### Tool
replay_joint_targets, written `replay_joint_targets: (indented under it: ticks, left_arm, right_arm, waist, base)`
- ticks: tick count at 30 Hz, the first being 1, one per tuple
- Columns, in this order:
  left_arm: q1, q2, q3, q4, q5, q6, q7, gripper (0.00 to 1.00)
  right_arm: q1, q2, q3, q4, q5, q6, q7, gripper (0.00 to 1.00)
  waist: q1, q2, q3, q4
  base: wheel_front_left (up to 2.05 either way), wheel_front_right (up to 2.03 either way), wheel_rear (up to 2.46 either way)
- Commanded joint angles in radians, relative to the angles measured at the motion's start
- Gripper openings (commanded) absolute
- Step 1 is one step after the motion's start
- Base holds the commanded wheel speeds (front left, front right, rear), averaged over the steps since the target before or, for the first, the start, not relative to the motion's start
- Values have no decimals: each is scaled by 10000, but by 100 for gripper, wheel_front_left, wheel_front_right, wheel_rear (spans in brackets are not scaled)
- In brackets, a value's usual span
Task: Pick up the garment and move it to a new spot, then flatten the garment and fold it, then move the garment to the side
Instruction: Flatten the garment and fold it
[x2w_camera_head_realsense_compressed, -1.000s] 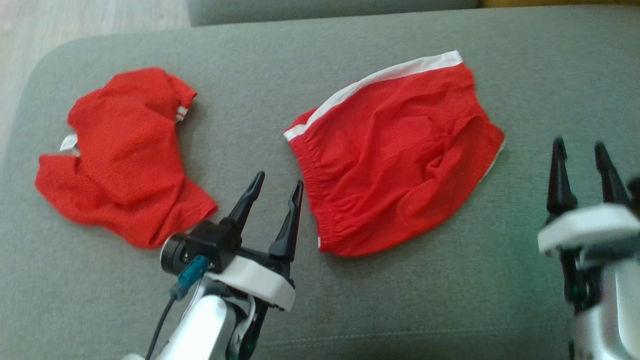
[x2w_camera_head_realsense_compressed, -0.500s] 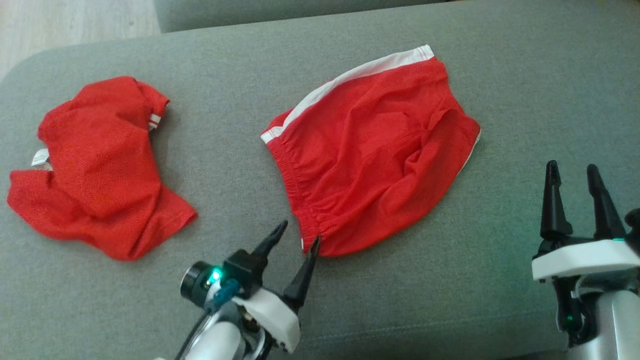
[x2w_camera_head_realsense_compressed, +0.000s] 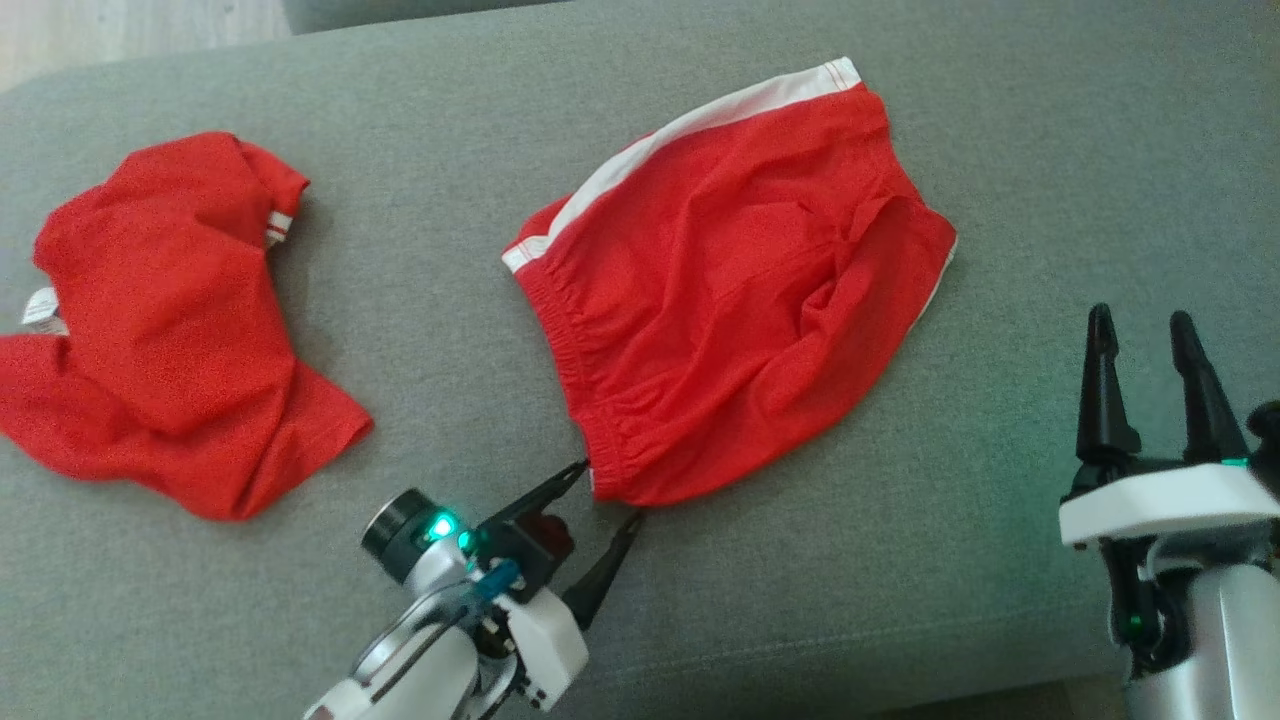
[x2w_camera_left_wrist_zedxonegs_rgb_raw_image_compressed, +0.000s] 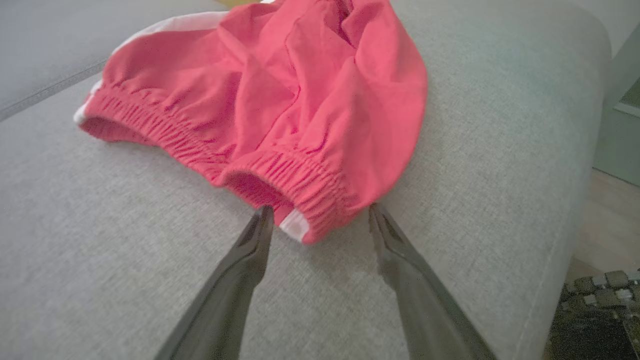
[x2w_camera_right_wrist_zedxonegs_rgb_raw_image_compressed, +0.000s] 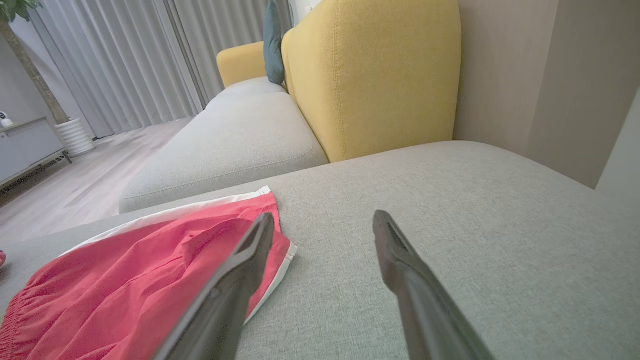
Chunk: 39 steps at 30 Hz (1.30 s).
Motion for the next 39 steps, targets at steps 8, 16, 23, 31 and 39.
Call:
replay_joint_targets:
  ticks: [8,16,23,31,39]
  left_arm:
    - [-1254,191,-627,198,1074,55,-123,100]
    - [-1342,159,-825,-670,756,1,-124,0]
    - [-873,340,-725,-2483,-1156,-276,-125,0]
    - [-1237,1013,-78,-2943,-3176,-304,578,0]
    - [-1796,1277,-44,-2074,-3587,-305,1818,0]
  right_arm:
    - [-634,-60,256,-222,62,65,-225,100]
    - [-663,-60,169,-56,39,65,-322,100]
    - [-627,-60,69,169,-28,65,-244,100]
    - [-665,-60,282,333,-51,65,-48,100]
    - [-992,-60,690,525,-96,65,247,100]
  waist:
    - [0,0,372,-279]
    - [0,0,269,-219]
    - [0,0,-243,71]
    - [0,0,-385,216]
    - [0,0,63,55]
  base:
    - [0,0,0]
    - [0,0,0]
    - [0,0,0]
    - [0,0,0]
    - [0,0,0]
